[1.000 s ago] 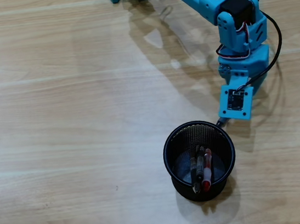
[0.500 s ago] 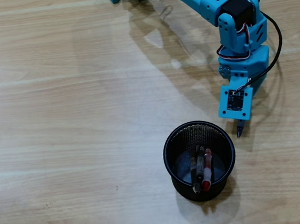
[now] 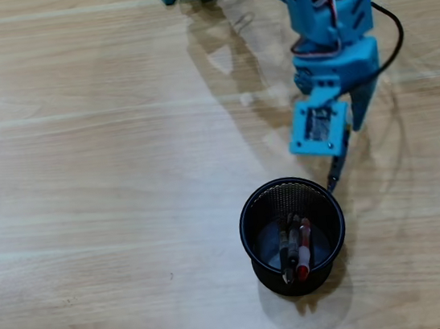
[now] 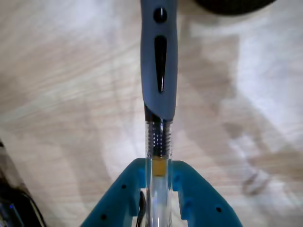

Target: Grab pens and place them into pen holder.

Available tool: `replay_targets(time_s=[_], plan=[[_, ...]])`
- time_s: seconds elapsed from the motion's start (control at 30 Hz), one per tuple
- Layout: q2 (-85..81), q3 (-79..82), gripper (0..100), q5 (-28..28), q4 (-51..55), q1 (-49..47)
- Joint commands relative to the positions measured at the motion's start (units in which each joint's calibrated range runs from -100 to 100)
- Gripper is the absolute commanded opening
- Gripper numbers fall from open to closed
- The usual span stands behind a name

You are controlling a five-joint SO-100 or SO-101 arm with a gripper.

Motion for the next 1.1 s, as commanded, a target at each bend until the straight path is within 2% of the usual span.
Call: replay_targets(time_s=[0.0,0.07,0.13,0.43,0.6,0.83,1.07], plan=[[-12.21,-1.04,2,4.03,3.42,4.44],[-15.99,0.94,2,6.32,3.42,6.35],[-23.97,6.62,2,10.84,2.90,9.80],[-28.51,8.52,2,12.82,1.95,10.07],[-27.16,9.24,2,18.26,-11.82,9.80],[-23.72,9.15,2,23.03,-27.84,9.34],[-19.69,9.33,2,24.46,-39.03,9.71]])
